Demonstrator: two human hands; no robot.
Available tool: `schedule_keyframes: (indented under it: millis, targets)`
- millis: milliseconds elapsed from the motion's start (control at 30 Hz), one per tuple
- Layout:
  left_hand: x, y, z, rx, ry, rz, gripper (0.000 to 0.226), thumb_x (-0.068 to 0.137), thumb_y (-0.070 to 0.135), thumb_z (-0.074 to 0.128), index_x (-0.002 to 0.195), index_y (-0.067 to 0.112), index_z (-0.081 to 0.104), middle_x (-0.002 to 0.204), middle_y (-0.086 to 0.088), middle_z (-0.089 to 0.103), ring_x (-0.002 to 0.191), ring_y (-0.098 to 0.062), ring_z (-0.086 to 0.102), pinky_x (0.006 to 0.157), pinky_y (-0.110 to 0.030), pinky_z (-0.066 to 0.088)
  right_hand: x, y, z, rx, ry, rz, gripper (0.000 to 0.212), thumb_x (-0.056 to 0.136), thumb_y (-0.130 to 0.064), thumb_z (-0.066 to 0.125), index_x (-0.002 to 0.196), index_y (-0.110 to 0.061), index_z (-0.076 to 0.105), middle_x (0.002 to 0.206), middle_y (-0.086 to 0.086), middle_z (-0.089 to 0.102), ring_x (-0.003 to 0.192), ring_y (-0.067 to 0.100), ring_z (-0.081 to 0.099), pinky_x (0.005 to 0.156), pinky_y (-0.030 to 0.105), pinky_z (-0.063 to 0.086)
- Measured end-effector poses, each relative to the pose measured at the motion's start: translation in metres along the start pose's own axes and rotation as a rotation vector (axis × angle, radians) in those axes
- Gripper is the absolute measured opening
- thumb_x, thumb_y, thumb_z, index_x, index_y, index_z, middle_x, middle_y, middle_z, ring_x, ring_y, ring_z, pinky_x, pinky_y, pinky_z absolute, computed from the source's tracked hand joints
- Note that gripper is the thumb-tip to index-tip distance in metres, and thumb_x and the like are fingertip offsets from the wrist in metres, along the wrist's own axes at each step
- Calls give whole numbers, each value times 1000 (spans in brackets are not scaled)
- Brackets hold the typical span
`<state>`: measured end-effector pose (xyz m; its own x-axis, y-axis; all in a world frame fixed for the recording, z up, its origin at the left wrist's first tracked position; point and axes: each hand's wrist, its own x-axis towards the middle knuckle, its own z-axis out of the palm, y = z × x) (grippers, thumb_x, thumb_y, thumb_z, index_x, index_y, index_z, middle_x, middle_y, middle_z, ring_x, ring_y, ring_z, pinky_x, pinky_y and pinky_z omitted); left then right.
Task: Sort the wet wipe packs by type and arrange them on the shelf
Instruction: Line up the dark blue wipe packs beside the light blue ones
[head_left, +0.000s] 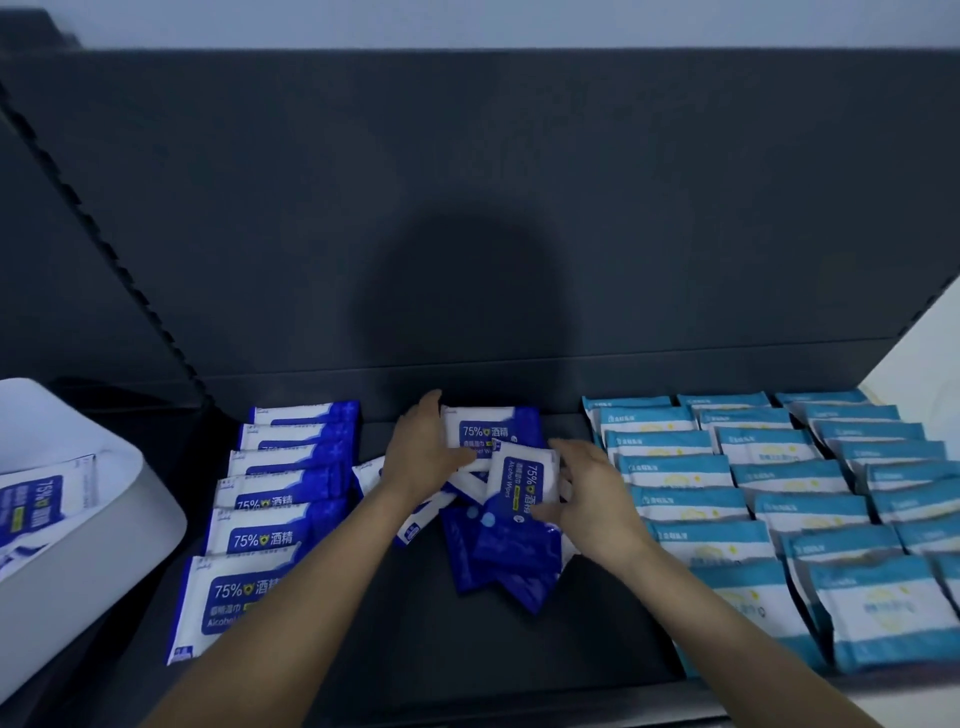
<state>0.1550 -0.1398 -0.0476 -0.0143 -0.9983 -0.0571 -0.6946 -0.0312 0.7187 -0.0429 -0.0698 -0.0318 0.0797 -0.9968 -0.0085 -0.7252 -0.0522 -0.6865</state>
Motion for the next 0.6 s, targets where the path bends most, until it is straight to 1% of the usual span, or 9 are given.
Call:
schedule_keyframes:
  millis: [67,133,167,200,233,300,433,500,600]
  targets:
    - [-5,4,1,-74,46,45,88,77,11,77,149,10,26,137,-8,50,122,-22,51,102,-35,44,1,2,2,-45,73,122,58,78,-36,75,124,-10,52,126,7,51,113,21,53,83,23,42]
    - [-12,9,0,-153,58,53,70,80,7,74,141,13,40,117,1,58,105,-15,59,83,-19,49,2,5,6,-179,-11,161,46,77,-53,69,104,-17,60,108,4,63,93,16,60,68,24,45]
    - [-15,11,-1,-186,63,60,53,82,5,71,129,16,50,107,4,61,97,-13,61,73,-12,47,2,5,7,-189,-51,157,38,77,-54,69,95,-20,63,99,1,67,84,13,61,63,24,44]
    - [-18,10,-3,-234,67,55,36,84,4,69,114,20,57,101,5,63,91,-12,63,69,-11,47,2,5,7,-165,-72,145,31,78,-50,70,92,-23,64,95,0,69,79,10,61,62,23,44]
    - [-21,8,-5,-301,64,32,26,85,4,66,103,21,59,101,3,66,90,-12,64,70,-14,50,2,4,8,-129,-67,109,29,77,-44,73,94,-22,65,97,0,68,80,10,60,64,23,45]
    - [-28,3,-9,-463,19,-61,19,90,3,60,99,21,58,106,-4,69,91,-14,65,78,-29,55,3,1,10,-81,-42,-1,35,75,-33,77,106,-21,64,104,0,63,93,12,59,75,25,45]
    - [-47,1,-20,-676,-122,-135,8,97,14,53,101,15,60,100,-12,67,82,-18,65,70,-30,54,-1,-13,17,-34,-98,-206,53,83,-21,71,132,-25,51,115,-2,56,108,14,52,87,22,39]
    - [-56,0,-24,-583,-184,-63,10,91,20,64,100,21,63,93,-8,67,80,-14,63,70,-27,52,-2,-19,25,-166,-105,-324,57,86,-19,65,139,-28,45,118,0,58,111,18,49,95,30,38]
    - [-71,-4,-25,-349,-244,14,35,72,14,82,99,27,63,91,7,69,80,0,63,72,-18,51,-7,-28,35,-234,-73,-483,58,84,-13,66,136,-27,48,111,3,63,103,24,53,91,39,43]
